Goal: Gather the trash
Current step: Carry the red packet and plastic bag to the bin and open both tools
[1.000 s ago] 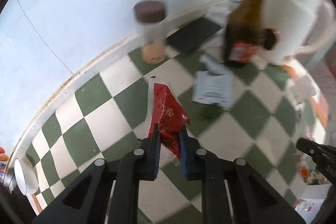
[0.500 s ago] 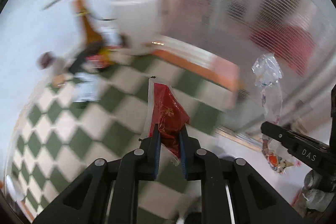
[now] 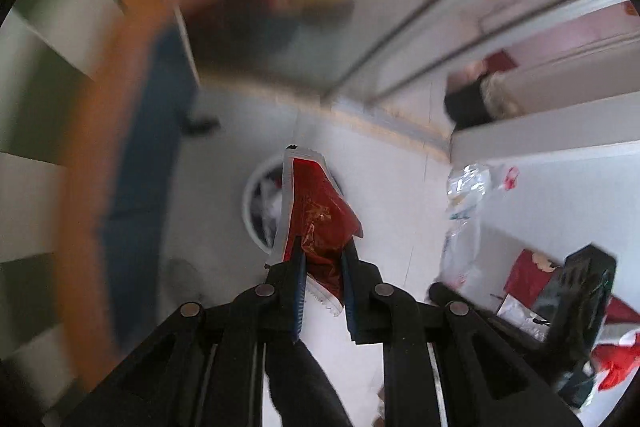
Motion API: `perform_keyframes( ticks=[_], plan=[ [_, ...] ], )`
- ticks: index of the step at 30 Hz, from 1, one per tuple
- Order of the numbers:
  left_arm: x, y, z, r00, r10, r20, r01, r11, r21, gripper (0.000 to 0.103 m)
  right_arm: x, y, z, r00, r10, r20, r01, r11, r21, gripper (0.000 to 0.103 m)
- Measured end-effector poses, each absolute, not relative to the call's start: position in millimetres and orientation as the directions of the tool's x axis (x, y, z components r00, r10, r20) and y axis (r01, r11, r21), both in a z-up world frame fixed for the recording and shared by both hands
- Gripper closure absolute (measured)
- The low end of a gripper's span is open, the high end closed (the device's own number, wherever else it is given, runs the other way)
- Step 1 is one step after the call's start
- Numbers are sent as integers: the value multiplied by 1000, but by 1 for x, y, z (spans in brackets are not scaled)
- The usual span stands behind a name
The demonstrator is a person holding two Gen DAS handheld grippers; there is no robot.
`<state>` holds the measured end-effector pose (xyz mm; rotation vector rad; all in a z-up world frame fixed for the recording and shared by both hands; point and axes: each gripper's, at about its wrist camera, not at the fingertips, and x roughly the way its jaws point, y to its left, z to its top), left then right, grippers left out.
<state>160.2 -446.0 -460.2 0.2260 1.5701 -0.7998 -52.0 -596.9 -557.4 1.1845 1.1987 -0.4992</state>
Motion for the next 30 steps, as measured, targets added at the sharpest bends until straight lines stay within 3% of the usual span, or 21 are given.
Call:
perform_keyframes(
  ticks=[4, 10, 17, 18, 19, 20, 21, 22, 24, 26, 30],
  plan=[
    [161, -488, -594, -293, -227, -929, 537, 765, -357, 90, -60, -610, -682, 323, 317, -892, 863, 288, 415, 99],
    [155, -524, -729, -400, -132, -907, 554, 753, -354, 90, -48, -620, -806, 288, 357, -889, 874, 282, 397, 99],
    [152, -544, -772, -407, -63, -911, 616, 718, -325, 82, -31, -627, -863, 252, 385, -888, 881, 289, 375, 97],
    [151, -544, -771, -396, -62, -916, 623, 715, -318, 79, -30, -628, -867, 240, 388, -890, 885, 290, 365, 96],
    [153, -542, -768, -387, -62, -920, 629, 712, -312, 61, -28, -628, -868, 230, 389, -892, 888, 292, 356, 94],
    [155, -539, -766, -379, -69, -923, 631, 710, -312, 36, -24, -629, -868, 223, 385, -896, 889, 297, 349, 85],
    [157, -539, -763, -363, -77, -929, 633, 711, -306, 25, -23, -629, -865, 216, 373, -902, 890, 305, 339, 68],
    [158, -539, -765, -346, -84, -934, 636, 711, -299, 15, -24, -628, -860, 216, 365, -906, 888, 311, 338, 60],
    [162, -535, -755, -318, -82, -945, 643, 713, -279, 15, -25, -630, -854, 221, 354, -909, 885, 319, 339, 43],
    [165, -532, -749, -276, -78, -958, 657, 712, -248, 5, -26, -631, -845, 219, 340, -915, 885, 325, 333, 42],
    [163, -522, -722, -144, -88, -986, 697, 698, -164, 4, -40, -635, -825, 258, 325, -910, 880, 310, 360, 26]
  ],
)
